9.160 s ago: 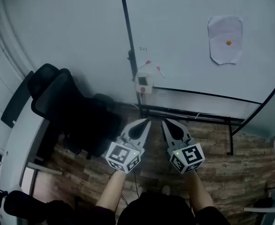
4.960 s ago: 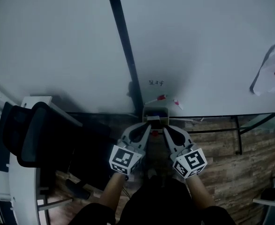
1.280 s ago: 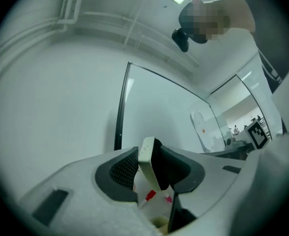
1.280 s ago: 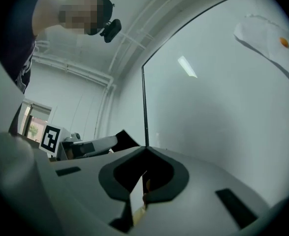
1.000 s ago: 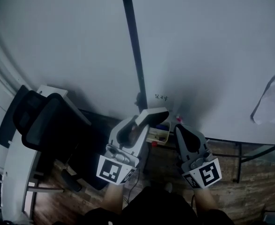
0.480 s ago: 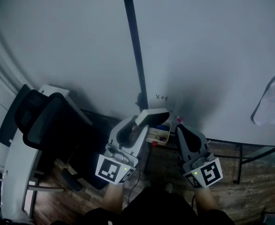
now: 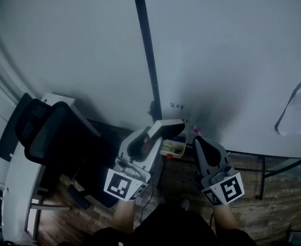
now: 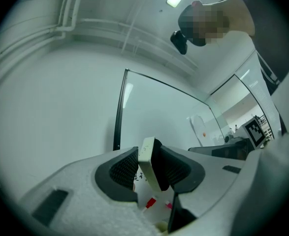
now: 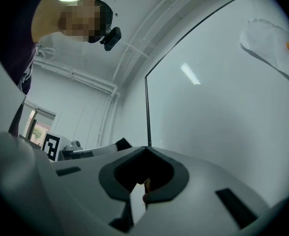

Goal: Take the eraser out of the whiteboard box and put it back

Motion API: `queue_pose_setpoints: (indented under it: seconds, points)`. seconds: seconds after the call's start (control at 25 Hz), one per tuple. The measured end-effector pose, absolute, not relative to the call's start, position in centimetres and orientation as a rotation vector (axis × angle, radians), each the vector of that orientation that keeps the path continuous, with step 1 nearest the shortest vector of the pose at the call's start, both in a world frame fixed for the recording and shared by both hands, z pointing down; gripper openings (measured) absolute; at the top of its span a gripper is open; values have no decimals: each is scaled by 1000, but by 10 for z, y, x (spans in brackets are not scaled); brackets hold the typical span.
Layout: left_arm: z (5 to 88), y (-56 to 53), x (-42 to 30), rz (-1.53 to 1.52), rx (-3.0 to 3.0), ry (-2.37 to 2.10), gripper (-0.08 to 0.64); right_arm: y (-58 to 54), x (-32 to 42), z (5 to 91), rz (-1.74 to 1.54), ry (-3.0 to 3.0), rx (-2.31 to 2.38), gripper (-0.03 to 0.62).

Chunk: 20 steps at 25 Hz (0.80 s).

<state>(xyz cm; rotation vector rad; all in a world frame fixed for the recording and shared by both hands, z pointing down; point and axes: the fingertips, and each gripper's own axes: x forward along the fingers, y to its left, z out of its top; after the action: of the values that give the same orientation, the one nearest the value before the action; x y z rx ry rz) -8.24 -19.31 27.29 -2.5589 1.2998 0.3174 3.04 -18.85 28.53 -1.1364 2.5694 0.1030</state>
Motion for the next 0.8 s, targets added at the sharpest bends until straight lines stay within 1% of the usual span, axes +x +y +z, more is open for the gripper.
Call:
queue_pose_setpoints:
  seconds: [0.36,0.8]
  points:
    - [296,-204,-88,232,-2631,1219,133,-195,26,304,49,2581,-1171,3]
    - [385,-226,-87,-40,-2831,1054,133,-213,22,381,-153,2618,-1295,3]
